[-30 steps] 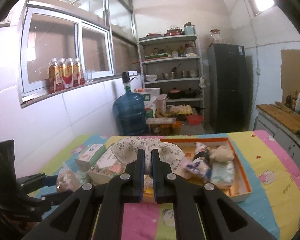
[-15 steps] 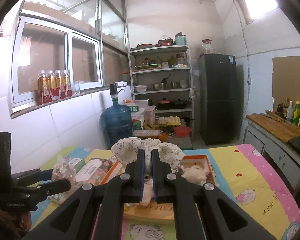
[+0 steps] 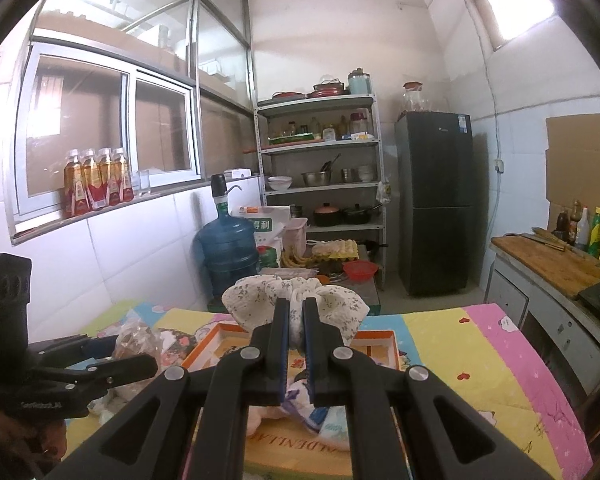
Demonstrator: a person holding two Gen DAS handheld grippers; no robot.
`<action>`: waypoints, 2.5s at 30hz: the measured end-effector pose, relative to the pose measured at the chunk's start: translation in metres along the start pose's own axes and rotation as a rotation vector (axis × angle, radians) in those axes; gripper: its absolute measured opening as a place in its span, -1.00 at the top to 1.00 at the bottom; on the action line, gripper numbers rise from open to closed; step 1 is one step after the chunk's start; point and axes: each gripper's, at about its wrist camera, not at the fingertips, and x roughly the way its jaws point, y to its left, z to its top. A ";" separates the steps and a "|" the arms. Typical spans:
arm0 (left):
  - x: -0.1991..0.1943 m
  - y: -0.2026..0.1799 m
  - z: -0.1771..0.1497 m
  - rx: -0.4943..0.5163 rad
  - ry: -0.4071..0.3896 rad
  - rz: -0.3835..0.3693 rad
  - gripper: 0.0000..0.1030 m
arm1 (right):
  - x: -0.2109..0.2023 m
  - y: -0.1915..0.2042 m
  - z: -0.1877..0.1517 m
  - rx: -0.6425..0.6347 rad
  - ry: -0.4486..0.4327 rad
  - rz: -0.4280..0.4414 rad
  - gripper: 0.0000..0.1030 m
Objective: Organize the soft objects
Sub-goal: 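Lift the bread bag and floral cloth and carry them toward the orange box, then lower the bread bag and floral cloth into the box, then open both tools and lift them away from the box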
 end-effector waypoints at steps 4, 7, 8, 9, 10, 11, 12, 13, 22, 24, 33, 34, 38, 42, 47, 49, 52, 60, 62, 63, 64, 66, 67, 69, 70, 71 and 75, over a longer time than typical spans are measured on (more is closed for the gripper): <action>0.016 -0.002 0.006 -0.004 0.009 0.016 -0.23 | 0.015 -0.010 0.002 0.002 0.017 0.014 0.87; 0.032 -0.002 0.011 -0.008 0.022 0.031 -0.23 | 0.033 -0.014 0.003 -0.010 0.040 0.030 0.87; 0.037 -0.001 0.011 -0.009 0.027 0.038 -0.23 | 0.039 -0.014 0.003 -0.016 0.047 0.035 0.87; 0.042 0.000 0.013 -0.013 0.032 0.045 -0.23 | 0.044 -0.015 0.003 -0.023 0.056 0.040 0.87; 0.048 0.001 0.014 -0.016 0.039 0.051 -0.23 | 0.050 -0.015 0.004 -0.030 0.065 0.046 0.87; 0.053 0.002 0.015 -0.021 0.045 0.057 -0.23 | 0.057 -0.015 0.004 -0.043 0.076 0.055 0.87; 0.057 0.003 0.015 -0.024 0.048 0.063 -0.23 | 0.063 -0.016 0.005 -0.054 0.085 0.060 0.87; 0.062 0.004 0.016 -0.029 0.053 0.072 -0.23 | 0.068 -0.016 0.005 -0.065 0.093 0.067 0.87; 0.104 0.027 0.018 -0.070 0.114 0.133 -0.23 | 0.133 -0.015 0.002 -0.114 0.209 0.176 0.87; 0.111 0.032 0.018 -0.075 0.123 0.140 -0.23 | 0.146 -0.011 -0.002 -0.127 0.235 0.190 0.87; 0.140 0.049 0.009 -0.107 0.203 0.169 -0.23 | 0.199 -0.004 -0.028 -0.162 0.368 0.213 0.87; 0.142 0.050 0.008 -0.108 0.209 0.169 -0.23 | 0.202 -0.004 -0.031 -0.164 0.380 0.214 0.87; 0.149 0.048 0.006 -0.100 0.222 0.172 -0.23 | 0.213 -0.004 -0.042 -0.156 0.446 0.229 0.86; 0.155 0.048 0.006 -0.091 0.229 0.176 -0.23 | 0.217 -0.003 -0.047 -0.163 0.479 0.227 0.84; 0.155 0.044 0.005 -0.074 0.219 0.179 -0.24 | 0.217 -0.004 -0.046 -0.150 0.478 0.240 0.76; 0.155 0.039 0.004 -0.055 0.213 0.173 -0.25 | 0.216 -0.004 -0.045 -0.148 0.472 0.241 0.62; 0.152 0.036 0.003 -0.037 0.207 0.172 -0.27 | 0.214 -0.005 -0.043 -0.149 0.458 0.233 0.32; 0.145 0.030 0.001 -0.026 0.219 0.159 -0.30 | 0.206 -0.007 -0.042 -0.138 0.455 0.223 0.23; 0.142 0.027 0.000 -0.022 0.215 0.155 -0.30 | 0.203 -0.007 -0.040 -0.137 0.450 0.220 0.23; 0.139 0.025 0.000 -0.021 0.211 0.154 -0.31 | 0.201 -0.008 -0.040 -0.137 0.446 0.218 0.23; 0.137 0.024 0.000 -0.020 0.207 0.152 -0.31 | 0.199 -0.008 -0.039 -0.137 0.440 0.214 0.23; 0.134 0.022 0.001 -0.018 0.201 0.148 -0.38 | 0.194 -0.010 -0.037 -0.132 0.431 0.208 0.23; 0.131 0.022 0.001 -0.015 0.195 0.145 -0.39 | 0.191 -0.011 -0.036 -0.127 0.425 0.202 0.19; 0.127 0.019 0.002 -0.009 0.185 0.142 -0.43 | 0.187 -0.014 -0.035 -0.120 0.418 0.193 0.06; 0.125 0.018 0.002 -0.008 0.180 0.139 -0.43 | 0.185 -0.015 -0.034 -0.116 0.413 0.188 0.04; 0.122 0.016 0.003 -0.006 0.174 0.138 -0.43 | 0.181 -0.017 -0.033 -0.109 0.406 0.183 0.04; 0.113 0.012 0.003 0.003 0.158 0.139 -0.45 | 0.168 -0.021 -0.030 -0.085 0.384 0.178 0.04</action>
